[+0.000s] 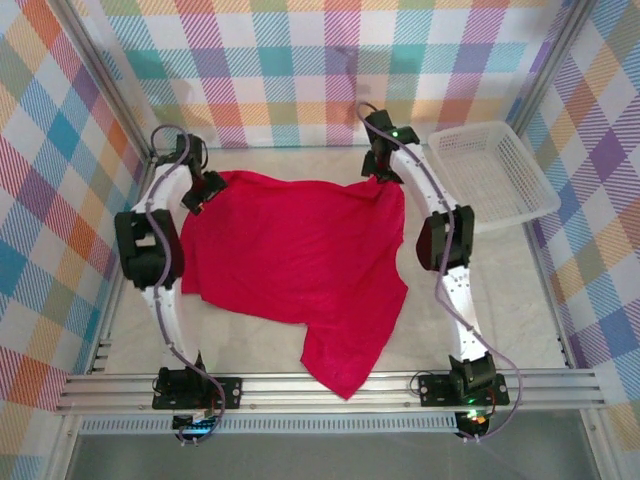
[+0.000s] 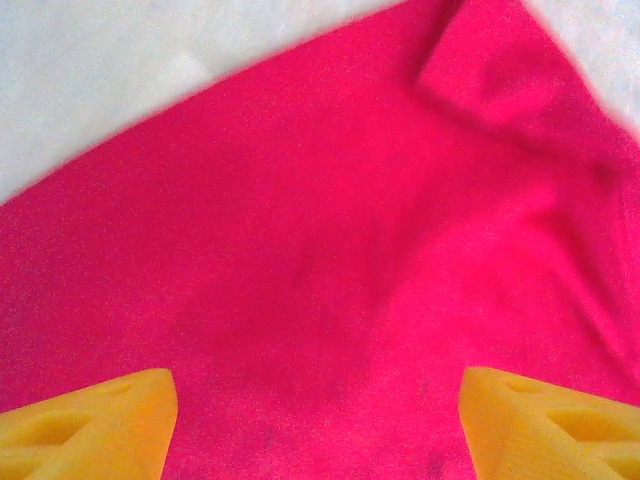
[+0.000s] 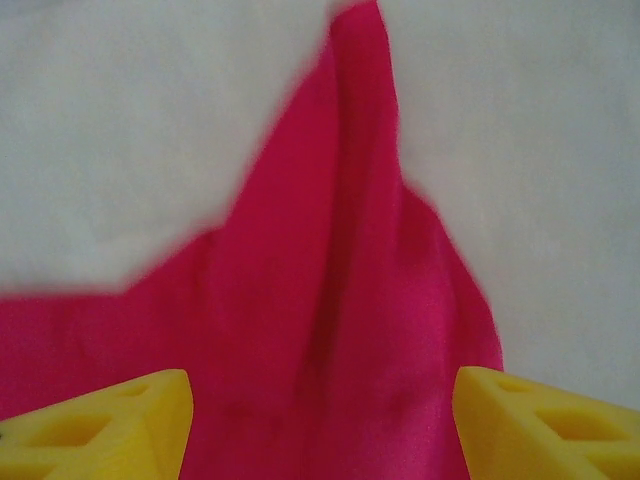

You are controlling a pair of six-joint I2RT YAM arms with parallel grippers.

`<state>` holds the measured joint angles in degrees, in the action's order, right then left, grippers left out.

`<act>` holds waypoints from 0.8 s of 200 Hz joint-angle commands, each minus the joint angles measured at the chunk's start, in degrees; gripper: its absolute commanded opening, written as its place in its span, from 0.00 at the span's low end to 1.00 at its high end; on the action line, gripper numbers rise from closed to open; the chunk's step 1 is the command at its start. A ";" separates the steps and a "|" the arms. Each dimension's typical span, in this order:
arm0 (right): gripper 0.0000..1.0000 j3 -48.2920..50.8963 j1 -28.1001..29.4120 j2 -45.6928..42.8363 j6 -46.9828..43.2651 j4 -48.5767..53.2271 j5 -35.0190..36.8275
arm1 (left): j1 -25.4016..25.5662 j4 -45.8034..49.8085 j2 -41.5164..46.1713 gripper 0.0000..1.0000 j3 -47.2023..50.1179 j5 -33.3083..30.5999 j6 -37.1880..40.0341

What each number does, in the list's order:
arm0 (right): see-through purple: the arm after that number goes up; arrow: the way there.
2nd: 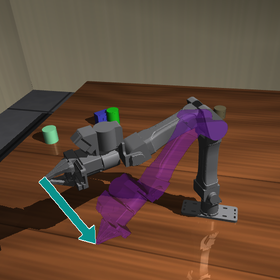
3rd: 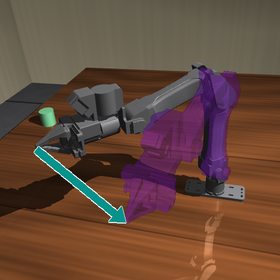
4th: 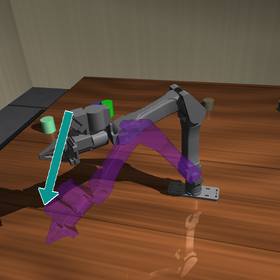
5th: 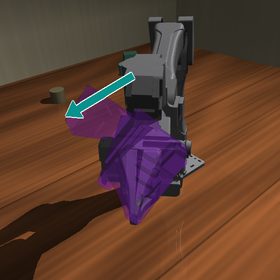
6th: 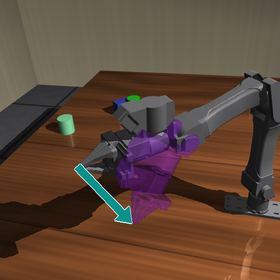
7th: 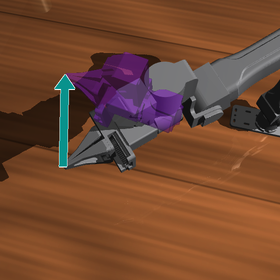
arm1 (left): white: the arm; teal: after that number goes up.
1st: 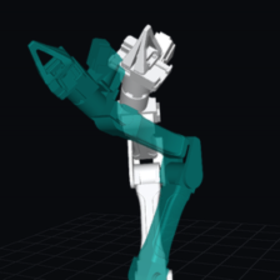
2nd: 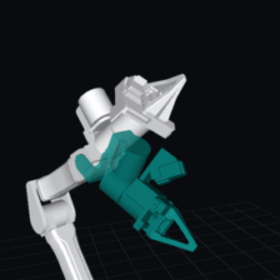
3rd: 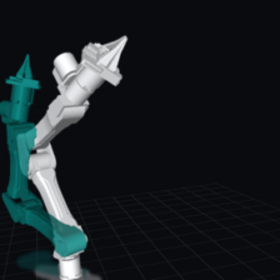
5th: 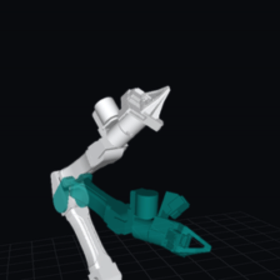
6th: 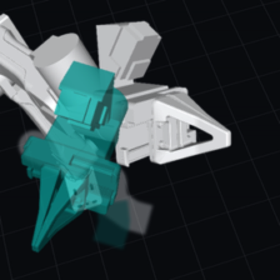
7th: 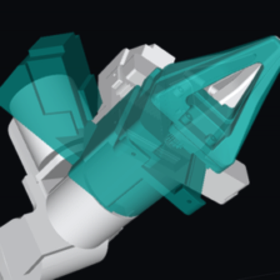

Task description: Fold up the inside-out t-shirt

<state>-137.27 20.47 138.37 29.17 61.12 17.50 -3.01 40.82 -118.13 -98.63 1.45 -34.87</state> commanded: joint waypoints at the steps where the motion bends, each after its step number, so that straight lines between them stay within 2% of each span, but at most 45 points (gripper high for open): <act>1: 0.69 19.50 4.57 -14.61 6.96 -5.95 -12.71 | 3.18 -9.18 10.03 0.74 12.79 7.68 -2.31; 29: 0.65 46.97 8.98 -29.82 14.51 -19.50 -19.90 | 5.28 -16.38 12.12 0.72 26.53 15.59 -3.57; 44: 0.62 58.07 10.93 -35.04 18.54 -25.63 -22.35 | 5.29 -18.56 12.07 0.71 31.02 16.11 -3.54; 61: 0.57 65.97 11.26 -37.55 21.58 -28.16 -22.40 | 5.27 -17.29 11.63 0.71 32.82 15.08 -2.26; 89: 0.54 68.75 9.87 -35.50 20.27 -24.23 -16.86 | 5.29 -17.36 13.80 0.70 37.66 15.03 -2.19; 102: 0.50 70.14 8.64 -34.22 19.49 -23.52 -16.41 | 5.29 -17.91 16.31 0.70 41.51 14.84 -3.40; 133: 0.50 74.50 4.80 -34.14 17.42 -21.18 -15.22 | 5.46 -20.14 26.24 0.70 54.03 14.29 -7.16; 160: 0.49 74.43 0.87 -35.50 14.31 -17.66 -11.71 | 5.51 -19.09 36.97 0.71 62.00 13.19 -9.17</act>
<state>-64.10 24.67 103.33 46.65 38.35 0.84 2.50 16.40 -87.24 -42.92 16.58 -41.08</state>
